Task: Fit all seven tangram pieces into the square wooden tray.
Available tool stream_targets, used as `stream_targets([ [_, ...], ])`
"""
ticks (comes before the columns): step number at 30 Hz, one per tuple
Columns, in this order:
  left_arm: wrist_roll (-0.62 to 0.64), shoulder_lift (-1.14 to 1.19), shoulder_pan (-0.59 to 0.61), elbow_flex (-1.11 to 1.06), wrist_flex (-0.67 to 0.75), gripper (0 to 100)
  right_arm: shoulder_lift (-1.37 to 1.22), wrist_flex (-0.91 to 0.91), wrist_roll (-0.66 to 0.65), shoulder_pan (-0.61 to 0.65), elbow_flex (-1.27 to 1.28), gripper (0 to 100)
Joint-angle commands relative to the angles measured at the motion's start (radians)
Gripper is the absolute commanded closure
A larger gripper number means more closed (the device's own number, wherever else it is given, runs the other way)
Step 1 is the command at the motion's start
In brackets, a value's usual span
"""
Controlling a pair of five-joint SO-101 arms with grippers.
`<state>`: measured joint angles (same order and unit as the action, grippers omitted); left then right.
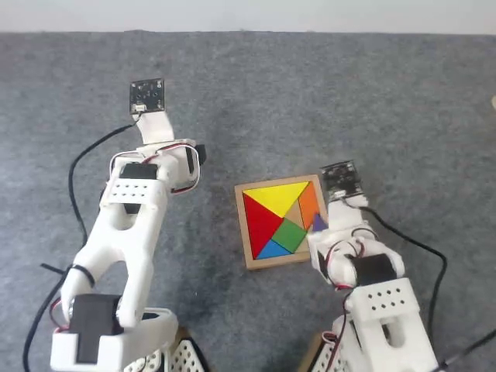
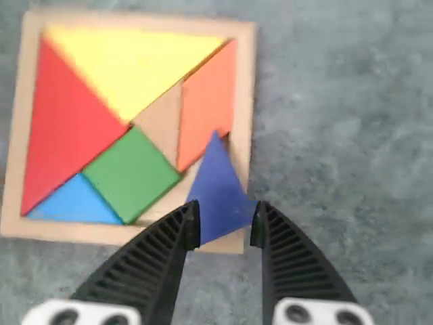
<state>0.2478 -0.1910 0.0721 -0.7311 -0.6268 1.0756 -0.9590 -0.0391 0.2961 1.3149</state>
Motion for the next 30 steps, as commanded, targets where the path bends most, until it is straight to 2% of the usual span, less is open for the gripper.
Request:
stream_targets([
  [1,-0.012,-0.015,-0.005,0.007,0.023,79,0.013,-0.012,-0.031,0.028,-0.008,85.5],
  [4,-0.012,-0.015,-0.005,0.007,0.023,79,-0.024,-0.007,-0.031,0.038,-0.011,85.5],
  [10,-0.012,-0.015,-0.017,0.004,0.023,79,-0.124,0.021,-0.031,0.139,-0.025,85.5],
  [30,-0.012,-0.015,-0.015,0.005,0.023,79,-0.349,0.150,0.011,0.171,-0.083,85.4],
])
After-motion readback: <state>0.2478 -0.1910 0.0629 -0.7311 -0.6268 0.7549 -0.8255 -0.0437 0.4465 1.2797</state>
